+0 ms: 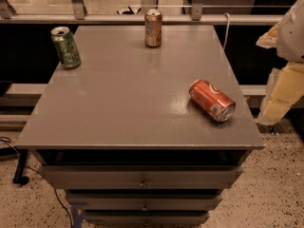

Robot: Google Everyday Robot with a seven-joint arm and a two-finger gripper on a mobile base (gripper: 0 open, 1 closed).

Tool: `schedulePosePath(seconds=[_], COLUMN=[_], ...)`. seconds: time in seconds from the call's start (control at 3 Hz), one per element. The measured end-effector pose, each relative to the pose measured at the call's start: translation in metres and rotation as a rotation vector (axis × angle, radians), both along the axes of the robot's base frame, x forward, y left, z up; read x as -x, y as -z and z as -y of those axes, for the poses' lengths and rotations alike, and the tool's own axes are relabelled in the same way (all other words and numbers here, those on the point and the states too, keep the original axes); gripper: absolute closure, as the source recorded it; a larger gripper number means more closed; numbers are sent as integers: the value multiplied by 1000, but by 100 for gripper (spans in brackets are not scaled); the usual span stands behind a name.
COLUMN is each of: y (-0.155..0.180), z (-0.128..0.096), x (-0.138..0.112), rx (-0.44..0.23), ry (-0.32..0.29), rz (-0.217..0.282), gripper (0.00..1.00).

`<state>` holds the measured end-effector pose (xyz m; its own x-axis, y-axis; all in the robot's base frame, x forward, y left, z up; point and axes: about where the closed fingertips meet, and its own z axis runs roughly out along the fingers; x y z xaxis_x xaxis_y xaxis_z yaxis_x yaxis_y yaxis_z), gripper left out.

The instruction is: Place coke can upright

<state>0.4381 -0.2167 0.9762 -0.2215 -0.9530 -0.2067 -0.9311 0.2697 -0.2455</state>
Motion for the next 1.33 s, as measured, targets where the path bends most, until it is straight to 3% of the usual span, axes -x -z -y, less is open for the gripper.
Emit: schedulePosePath(seconds=[0.67, 1.0, 1.33], y=[1, 10, 35], z=[-2, -3, -13], x=[-4, -17, -50], rx=[-8, -26, -52], ry=[19, 103, 244], rz=[9, 9, -1], gripper=[0, 0, 0])
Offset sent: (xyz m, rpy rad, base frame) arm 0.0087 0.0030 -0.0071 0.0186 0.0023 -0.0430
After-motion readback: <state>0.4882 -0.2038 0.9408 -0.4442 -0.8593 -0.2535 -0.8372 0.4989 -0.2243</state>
